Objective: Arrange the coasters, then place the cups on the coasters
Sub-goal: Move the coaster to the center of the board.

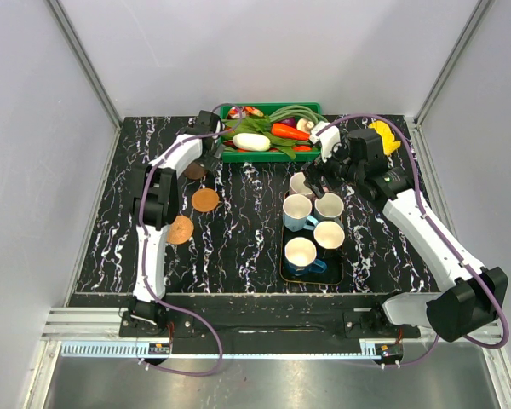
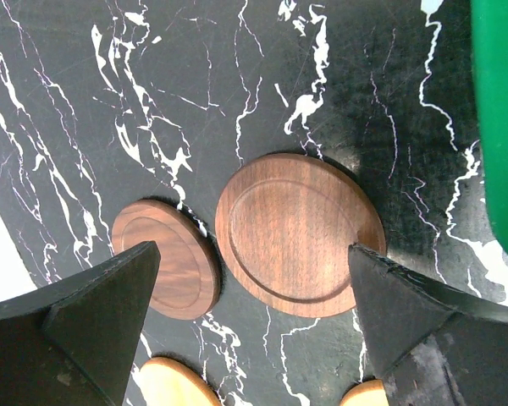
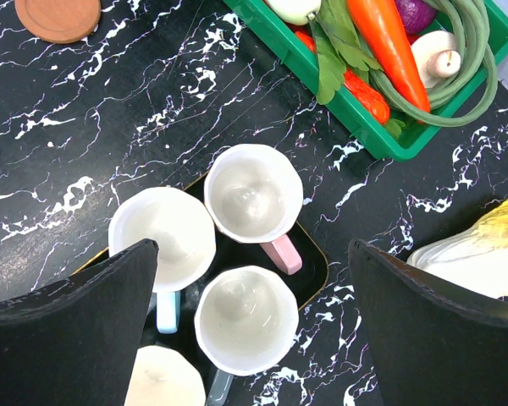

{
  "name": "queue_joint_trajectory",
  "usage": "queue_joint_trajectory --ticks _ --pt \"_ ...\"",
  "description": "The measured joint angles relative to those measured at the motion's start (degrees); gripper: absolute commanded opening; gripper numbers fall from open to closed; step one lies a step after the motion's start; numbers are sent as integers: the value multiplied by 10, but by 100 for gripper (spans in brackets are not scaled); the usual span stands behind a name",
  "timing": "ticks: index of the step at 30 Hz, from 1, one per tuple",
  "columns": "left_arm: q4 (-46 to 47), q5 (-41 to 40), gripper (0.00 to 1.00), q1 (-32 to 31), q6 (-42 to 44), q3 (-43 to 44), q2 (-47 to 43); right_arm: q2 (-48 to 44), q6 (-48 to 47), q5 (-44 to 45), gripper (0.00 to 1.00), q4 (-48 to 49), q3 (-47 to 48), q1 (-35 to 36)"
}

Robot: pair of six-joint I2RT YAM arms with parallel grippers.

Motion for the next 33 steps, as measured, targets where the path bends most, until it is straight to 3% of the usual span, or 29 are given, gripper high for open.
queue_joint_trajectory --ticks 22,33 --pt "-8 -13 99 9 -17 47 27 0 0 0 100 0 0 0" --pt "7 -11 99 47 2 -17 -89 0 0 0 100 0 0 0"
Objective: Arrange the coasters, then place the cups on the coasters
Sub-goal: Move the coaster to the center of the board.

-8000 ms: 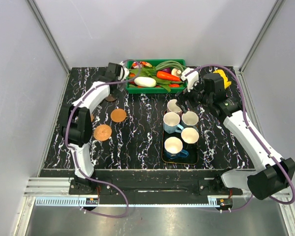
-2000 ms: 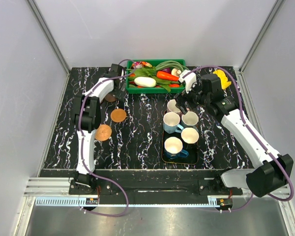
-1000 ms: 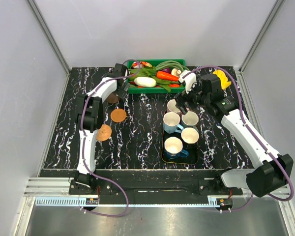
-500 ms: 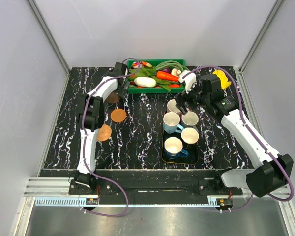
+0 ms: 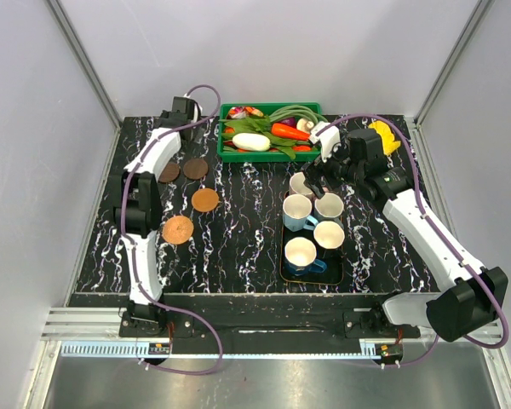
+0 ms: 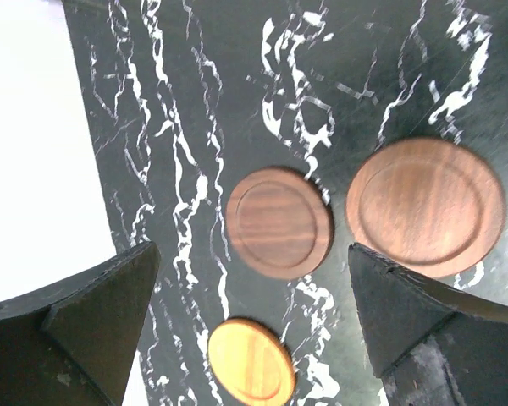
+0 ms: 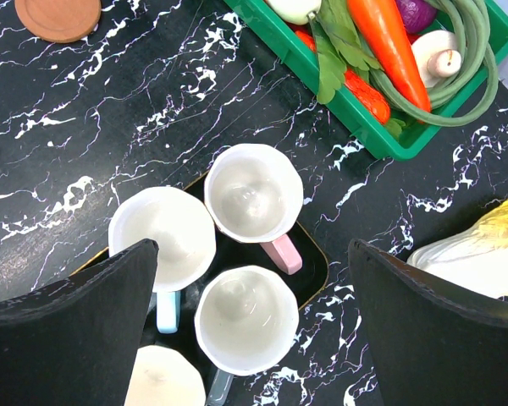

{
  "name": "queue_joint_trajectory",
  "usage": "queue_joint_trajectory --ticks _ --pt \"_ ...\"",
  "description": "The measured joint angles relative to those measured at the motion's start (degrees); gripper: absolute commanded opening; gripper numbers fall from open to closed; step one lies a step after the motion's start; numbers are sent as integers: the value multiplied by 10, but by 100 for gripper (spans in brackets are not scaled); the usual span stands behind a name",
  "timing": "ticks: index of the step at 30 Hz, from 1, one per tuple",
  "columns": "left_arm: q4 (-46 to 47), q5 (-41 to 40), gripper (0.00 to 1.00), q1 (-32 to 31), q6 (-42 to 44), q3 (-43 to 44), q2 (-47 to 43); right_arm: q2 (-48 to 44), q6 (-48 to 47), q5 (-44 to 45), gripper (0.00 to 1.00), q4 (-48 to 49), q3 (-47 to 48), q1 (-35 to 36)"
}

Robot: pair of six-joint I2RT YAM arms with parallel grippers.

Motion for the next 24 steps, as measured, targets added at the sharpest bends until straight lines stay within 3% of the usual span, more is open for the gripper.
queue_joint_trajectory --ticks 8,24 --pt "-20 -4 99 23 30 -48 -1 0 0 -1 100 0 -2 0" --pt "-52 -6 99 29 23 38 104 0 0 0 100 0 -4 0"
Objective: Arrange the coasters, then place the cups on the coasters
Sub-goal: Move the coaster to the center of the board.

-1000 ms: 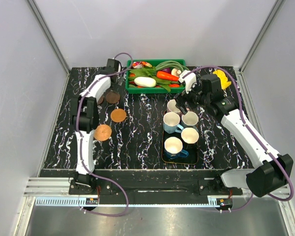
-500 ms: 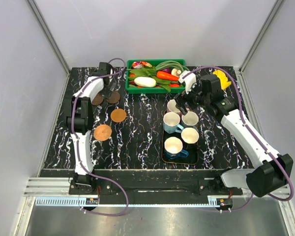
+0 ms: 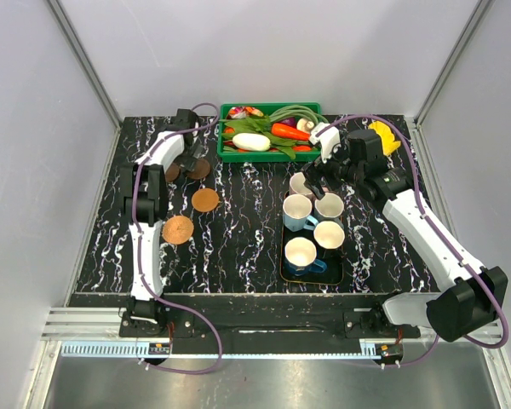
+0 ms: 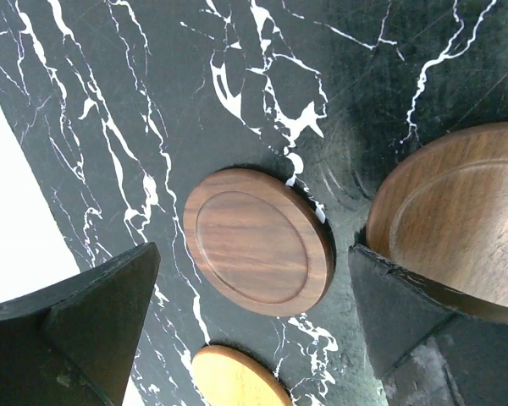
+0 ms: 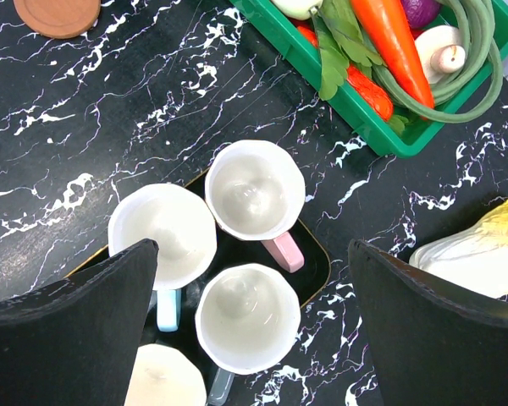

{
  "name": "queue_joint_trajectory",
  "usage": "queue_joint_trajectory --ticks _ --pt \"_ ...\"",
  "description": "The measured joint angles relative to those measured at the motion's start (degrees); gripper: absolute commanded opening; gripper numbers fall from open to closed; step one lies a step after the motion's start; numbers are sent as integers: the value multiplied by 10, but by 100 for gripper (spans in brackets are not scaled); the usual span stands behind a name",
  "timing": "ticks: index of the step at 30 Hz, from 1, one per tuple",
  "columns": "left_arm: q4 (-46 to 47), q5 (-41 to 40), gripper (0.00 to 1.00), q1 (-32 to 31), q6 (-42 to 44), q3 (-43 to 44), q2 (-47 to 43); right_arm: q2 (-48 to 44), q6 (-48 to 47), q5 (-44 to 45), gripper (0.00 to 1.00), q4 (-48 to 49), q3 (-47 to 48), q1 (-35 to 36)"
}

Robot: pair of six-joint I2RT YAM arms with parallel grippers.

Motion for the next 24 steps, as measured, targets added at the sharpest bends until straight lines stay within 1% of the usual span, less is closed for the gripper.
queue_joint_trajectory --ticks 24 --pt "2 -21 99 23 -11 5 5 2 0 0 100 0 -2 -4"
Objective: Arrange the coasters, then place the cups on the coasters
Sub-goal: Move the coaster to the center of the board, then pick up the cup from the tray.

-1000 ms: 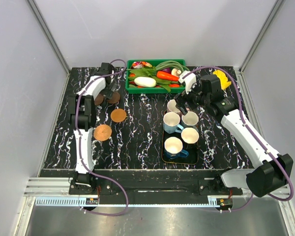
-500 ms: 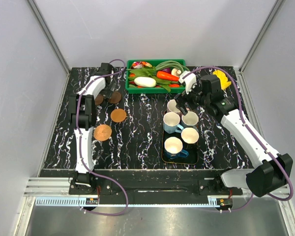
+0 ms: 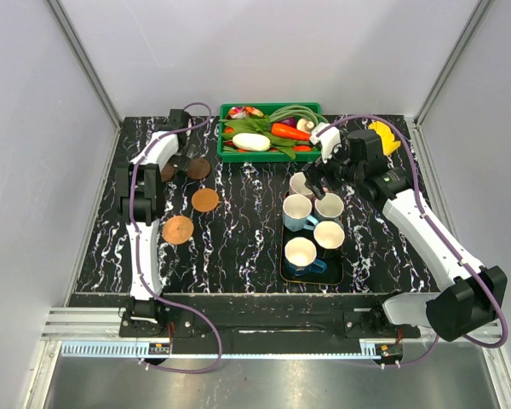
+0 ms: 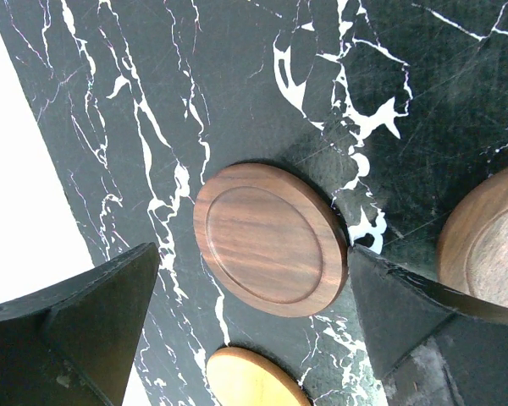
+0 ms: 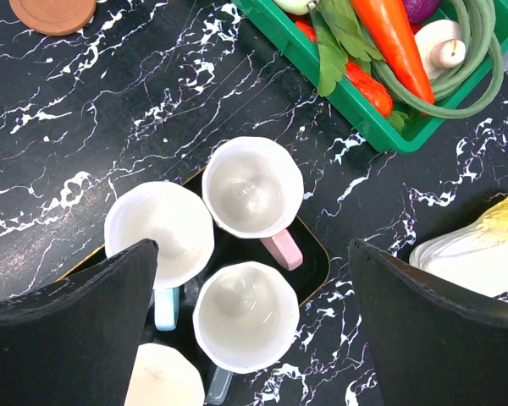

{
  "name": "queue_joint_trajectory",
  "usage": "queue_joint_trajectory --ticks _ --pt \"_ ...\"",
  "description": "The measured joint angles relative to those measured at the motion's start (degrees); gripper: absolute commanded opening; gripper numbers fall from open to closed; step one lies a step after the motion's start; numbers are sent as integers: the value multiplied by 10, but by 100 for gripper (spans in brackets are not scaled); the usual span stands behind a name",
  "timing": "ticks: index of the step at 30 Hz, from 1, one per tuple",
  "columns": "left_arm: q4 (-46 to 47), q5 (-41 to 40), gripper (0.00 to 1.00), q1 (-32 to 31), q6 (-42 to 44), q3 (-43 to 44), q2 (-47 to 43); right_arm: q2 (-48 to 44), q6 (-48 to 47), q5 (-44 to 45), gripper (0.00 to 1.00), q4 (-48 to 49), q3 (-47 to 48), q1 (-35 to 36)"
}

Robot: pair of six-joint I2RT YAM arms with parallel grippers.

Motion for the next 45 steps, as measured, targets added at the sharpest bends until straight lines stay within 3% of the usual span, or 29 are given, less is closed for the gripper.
queue_joint_trajectory --ticks 24,30,38,45 --pt "-1 -5 99 0 0 0 0 0 0 0 100 0 0 0" --pt "4 27 99 0 -5 -11 -19 0 0 0 100 0 0 0" --pt "20 99 99 0 -21 -87 -187 0 0 0 100 0 -1 0" --pt "55 131 99 2 -18 -294 -434 0 -12 0 100 -9 0 0"
